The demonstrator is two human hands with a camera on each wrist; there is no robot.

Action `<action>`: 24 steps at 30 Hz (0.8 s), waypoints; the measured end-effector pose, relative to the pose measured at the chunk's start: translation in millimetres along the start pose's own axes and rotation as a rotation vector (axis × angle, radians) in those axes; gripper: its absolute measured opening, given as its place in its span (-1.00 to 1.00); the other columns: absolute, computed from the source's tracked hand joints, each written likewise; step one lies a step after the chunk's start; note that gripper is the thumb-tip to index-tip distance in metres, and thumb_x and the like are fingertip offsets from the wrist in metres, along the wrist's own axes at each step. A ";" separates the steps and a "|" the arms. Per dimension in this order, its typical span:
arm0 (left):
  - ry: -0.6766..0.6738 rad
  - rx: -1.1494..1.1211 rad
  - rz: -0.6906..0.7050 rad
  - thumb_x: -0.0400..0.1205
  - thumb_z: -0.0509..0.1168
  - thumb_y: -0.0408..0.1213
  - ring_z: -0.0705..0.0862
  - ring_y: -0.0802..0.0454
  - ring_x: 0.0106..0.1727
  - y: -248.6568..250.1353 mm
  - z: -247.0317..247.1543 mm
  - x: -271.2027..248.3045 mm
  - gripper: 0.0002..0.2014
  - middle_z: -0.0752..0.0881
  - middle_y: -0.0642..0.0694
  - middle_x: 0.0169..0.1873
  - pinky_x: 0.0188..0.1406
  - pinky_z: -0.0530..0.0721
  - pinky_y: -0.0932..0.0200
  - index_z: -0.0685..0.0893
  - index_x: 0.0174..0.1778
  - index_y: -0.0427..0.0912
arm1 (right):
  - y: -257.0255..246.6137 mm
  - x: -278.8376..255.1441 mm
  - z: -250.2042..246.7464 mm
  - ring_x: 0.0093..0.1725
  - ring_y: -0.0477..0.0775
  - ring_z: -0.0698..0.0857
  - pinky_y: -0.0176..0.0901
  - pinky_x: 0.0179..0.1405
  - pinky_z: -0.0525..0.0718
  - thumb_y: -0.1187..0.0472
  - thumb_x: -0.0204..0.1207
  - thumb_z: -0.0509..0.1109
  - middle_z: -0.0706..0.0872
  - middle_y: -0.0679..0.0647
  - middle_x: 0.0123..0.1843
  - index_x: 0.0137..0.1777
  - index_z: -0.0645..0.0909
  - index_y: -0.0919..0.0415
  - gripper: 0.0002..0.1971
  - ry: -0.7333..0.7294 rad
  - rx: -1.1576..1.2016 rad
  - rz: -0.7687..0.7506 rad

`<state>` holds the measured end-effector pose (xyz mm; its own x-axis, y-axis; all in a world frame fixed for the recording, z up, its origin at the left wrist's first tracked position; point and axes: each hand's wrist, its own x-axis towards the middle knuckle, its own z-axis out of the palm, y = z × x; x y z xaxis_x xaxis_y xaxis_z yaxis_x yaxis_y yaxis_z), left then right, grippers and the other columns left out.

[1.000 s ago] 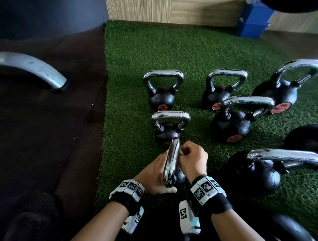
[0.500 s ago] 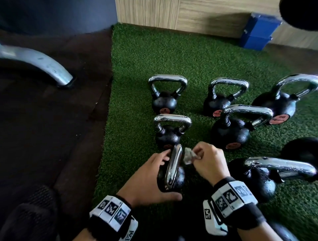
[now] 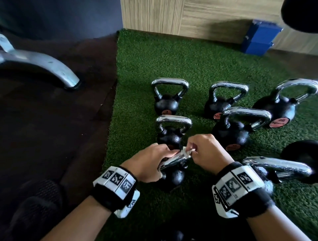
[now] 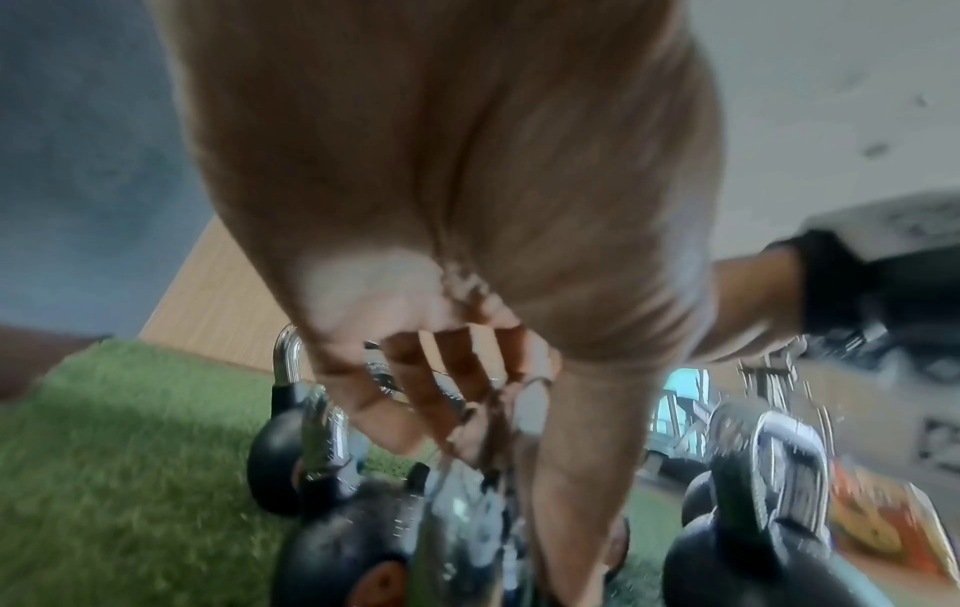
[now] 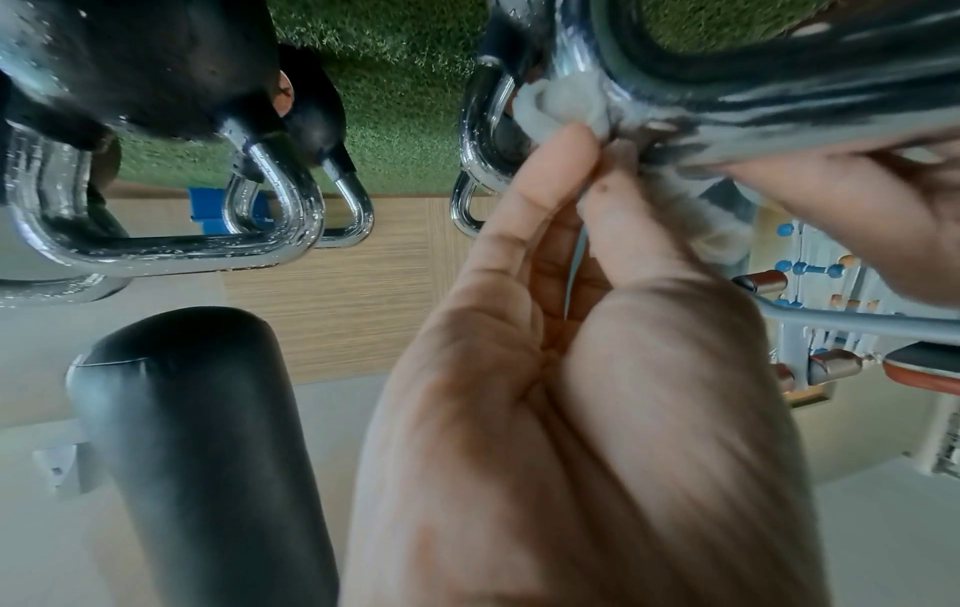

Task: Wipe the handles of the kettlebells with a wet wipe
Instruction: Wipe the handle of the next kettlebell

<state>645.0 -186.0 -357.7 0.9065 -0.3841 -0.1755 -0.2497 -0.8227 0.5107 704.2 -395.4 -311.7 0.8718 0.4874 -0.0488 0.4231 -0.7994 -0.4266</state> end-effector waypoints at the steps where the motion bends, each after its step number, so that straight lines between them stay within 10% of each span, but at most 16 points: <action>1: -0.038 0.015 0.015 0.54 0.51 -0.35 0.39 0.25 0.18 -1.4 -3.1 3.7 -0.11 0.49 0.22 0.21 0.21 0.46 0.37 0.25 0.74 0.23 | 1.1 -3.7 -0.3 -0.26 -0.07 0.63 -0.36 -0.27 0.56 0.43 0.32 0.39 0.70 -0.08 -0.26 -0.27 0.72 0.07 -0.78 -0.007 -0.004 0.007; 8: -0.119 0.119 0.091 0.56 0.44 -0.43 0.45 0.30 0.01 -0.3 -19.5 17.0 -0.15 0.48 0.23 0.04 -0.06 0.41 0.58 0.35 0.66 0.39 | 4.0 -21.7 4.1 -0.34 -0.12 0.58 -0.58 -0.46 0.36 0.43 0.32 0.43 0.59 -0.16 -0.37 -0.32 0.71 0.10 -0.81 0.043 0.081 0.042; 15: -0.168 0.060 -0.132 0.61 0.50 -0.10 0.52 0.22 0.44 14.9 -56.4 -14.4 -0.21 0.46 0.20 0.49 0.51 0.53 0.11 0.30 0.73 0.25 | 9.7 -49.6 -27.9 -0.42 -0.19 0.60 -0.43 -0.41 0.51 0.31 0.39 0.55 0.66 -0.13 -0.44 -0.28 0.78 0.10 -0.91 0.155 0.322 0.143; 24: -0.148 0.026 -0.319 0.67 0.40 -0.17 0.74 0.36 0.10 -3.9 -88.6 -20.3 -0.58 0.72 0.26 0.18 0.06 0.68 0.46 0.67 0.47 0.18 | 12.8 -14.0 -62.1 -0.49 -0.06 0.78 -0.40 -0.48 0.62 0.20 0.38 0.60 0.81 0.07 -0.46 -0.25 0.77 0.16 -0.92 0.192 0.513 0.206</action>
<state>657.7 -137.9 -281.6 0.8815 -0.1610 -0.4439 0.0279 -0.9207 0.3893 712.7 -434.3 -260.4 0.9728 0.2291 -0.0329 0.1082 -0.5754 -0.8107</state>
